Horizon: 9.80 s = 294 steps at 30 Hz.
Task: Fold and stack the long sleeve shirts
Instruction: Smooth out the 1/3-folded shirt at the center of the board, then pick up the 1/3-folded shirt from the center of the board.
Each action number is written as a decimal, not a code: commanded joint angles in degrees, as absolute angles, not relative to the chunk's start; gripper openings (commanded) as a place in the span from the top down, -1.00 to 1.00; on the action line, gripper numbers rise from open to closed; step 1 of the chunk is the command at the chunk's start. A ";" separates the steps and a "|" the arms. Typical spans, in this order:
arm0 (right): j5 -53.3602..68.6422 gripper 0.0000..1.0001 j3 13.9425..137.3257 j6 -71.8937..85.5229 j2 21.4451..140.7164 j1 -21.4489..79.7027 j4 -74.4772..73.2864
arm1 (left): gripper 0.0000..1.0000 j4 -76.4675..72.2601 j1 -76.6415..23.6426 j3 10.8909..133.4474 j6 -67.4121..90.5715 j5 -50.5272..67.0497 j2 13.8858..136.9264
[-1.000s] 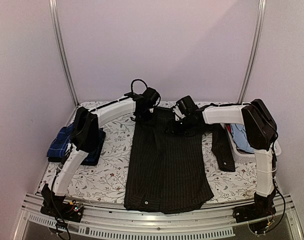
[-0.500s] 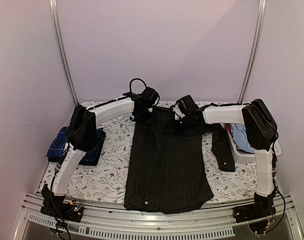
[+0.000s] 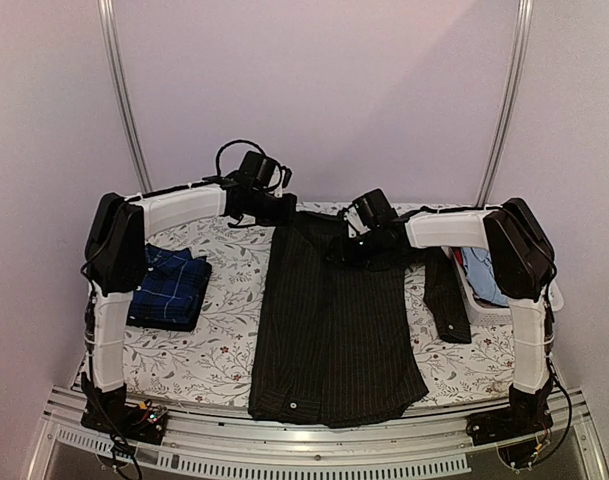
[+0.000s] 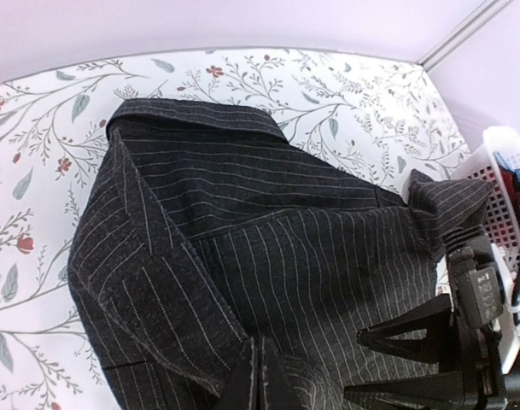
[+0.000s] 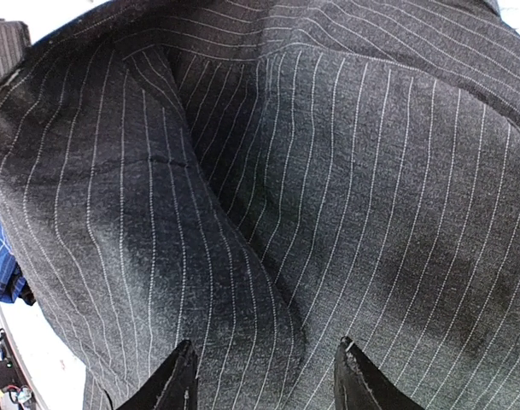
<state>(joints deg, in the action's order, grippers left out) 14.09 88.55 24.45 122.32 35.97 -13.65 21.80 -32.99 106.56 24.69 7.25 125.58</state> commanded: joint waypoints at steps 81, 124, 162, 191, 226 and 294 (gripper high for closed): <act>28.51 0.37 126.09 21.26 146.41 33.87 -12.13 | 0.81 8.94 -25.19 98.89 27.43 22.62 129.24; 9.56 -0.06 98.81 17.93 124.34 33.04 -19.44 | 0.02 37.74 -32.56 130.88 22.93 -1.21 143.87; 9.11 -0.12 82.78 19.21 118.95 38.14 -14.39 | 1.00 33.70 -34.41 133.58 24.73 -4.95 144.17; 0.82 -0.06 85.26 23.60 124.68 39.20 -18.54 | 1.00 5.18 -29.74 112.78 27.74 7.04 139.15; 13.24 0.37 104.85 19.28 128.76 39.81 -19.51 | 0.48 5.46 -26.99 96.76 27.23 17.97 123.16; -8.50 -0.27 84.34 17.96 108.64 25.32 -18.92 | -0.09 20.72 -34.12 66.56 29.48 22.44 113.47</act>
<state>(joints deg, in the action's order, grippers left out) -4.99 80.25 19.27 107.22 26.87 -19.38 15.18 -34.79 68.20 31.51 25.10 113.60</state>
